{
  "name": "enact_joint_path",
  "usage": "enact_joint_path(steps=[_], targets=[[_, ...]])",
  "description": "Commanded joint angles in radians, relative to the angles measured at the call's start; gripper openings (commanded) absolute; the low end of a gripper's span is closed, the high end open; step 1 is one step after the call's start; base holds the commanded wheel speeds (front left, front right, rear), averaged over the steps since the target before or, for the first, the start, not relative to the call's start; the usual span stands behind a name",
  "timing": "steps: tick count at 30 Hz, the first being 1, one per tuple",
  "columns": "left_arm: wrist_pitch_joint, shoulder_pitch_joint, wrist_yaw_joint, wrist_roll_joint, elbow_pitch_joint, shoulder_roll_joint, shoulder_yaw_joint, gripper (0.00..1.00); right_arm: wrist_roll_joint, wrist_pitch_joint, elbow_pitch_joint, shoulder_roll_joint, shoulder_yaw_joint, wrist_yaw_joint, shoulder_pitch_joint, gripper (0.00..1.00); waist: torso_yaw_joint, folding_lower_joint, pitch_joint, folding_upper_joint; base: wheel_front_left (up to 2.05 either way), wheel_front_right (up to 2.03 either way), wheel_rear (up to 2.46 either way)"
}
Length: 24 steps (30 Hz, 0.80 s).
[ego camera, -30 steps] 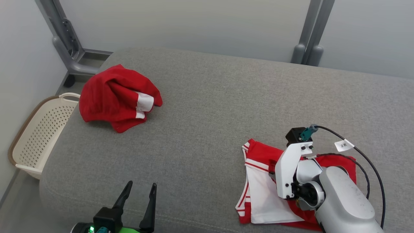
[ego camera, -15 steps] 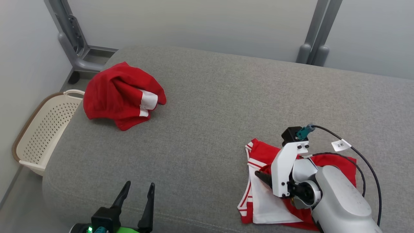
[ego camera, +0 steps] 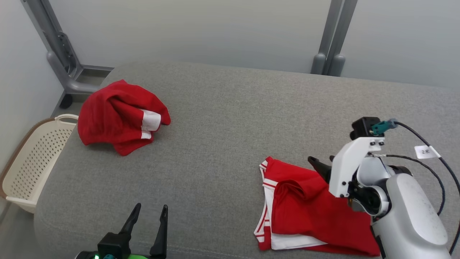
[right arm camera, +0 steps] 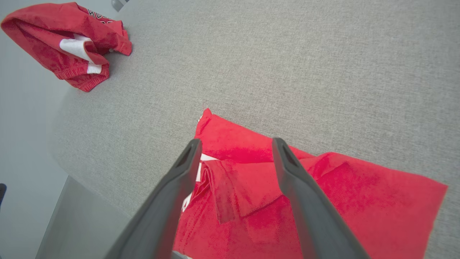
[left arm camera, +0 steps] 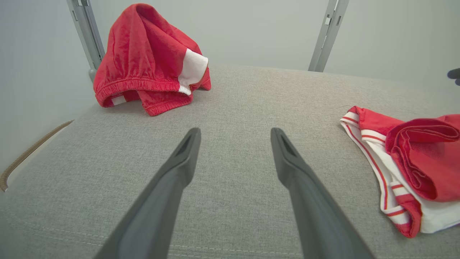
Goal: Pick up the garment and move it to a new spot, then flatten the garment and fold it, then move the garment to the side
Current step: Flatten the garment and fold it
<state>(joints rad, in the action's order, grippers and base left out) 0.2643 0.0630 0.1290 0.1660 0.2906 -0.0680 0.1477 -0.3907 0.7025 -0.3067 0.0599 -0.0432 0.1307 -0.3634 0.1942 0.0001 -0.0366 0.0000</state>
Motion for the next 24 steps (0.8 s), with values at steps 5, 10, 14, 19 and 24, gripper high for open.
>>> enact_joint_path(steps=[5, 10, 14, 19, 24], targets=[[0.0, 0.007, 0.002, -0.007, -0.008, 0.004, 0.003, 1.0, 0.069, 0.027, 0.072, 0.007, 0.068, 0.0, 0.095, 1.0, -0.019, -0.0001, -0.008, 0.0, 0.0, 0.0, 0.0], [0.0, 0.005, 0.002, -0.005, -0.008, 0.004, 0.007, 1.0, 0.104, 0.045, 0.102, 0.002, 0.103, 0.0, 0.181, 0.43, -0.025, -0.0001, -0.005, 0.0, 0.0, 0.0, 0.0], [0.0, 0.004, 0.002, -0.004, -0.01, 0.004, 0.01, 1.0, 0.095, 0.044, 0.095, -0.002, 0.086, 0.0, 0.216, 0.0, -0.025, -0.0001, 0.002, 0.0, 0.0, 0.0, 0.0], [0.0, -0.002, 0.002, -0.006, -0.01, 0.004, 0.021, 1.0, 0.085, 0.022, 0.053, -0.006, 0.059, 0.0, 0.201, 0.0, -0.014, -0.0001, 0.013, 0.0, 0.0, 0.0, 0.0], [0.0, -0.013, 0.002, -0.002, -0.006, 0.003, 0.03, 1.0, 0.084, -0.012, -0.02, -0.008, 0.049, 0.0, 0.157, 0.0, 0.006, -0.0001, 0.027, 0.0, 0.0, 0.0, 0.0]])
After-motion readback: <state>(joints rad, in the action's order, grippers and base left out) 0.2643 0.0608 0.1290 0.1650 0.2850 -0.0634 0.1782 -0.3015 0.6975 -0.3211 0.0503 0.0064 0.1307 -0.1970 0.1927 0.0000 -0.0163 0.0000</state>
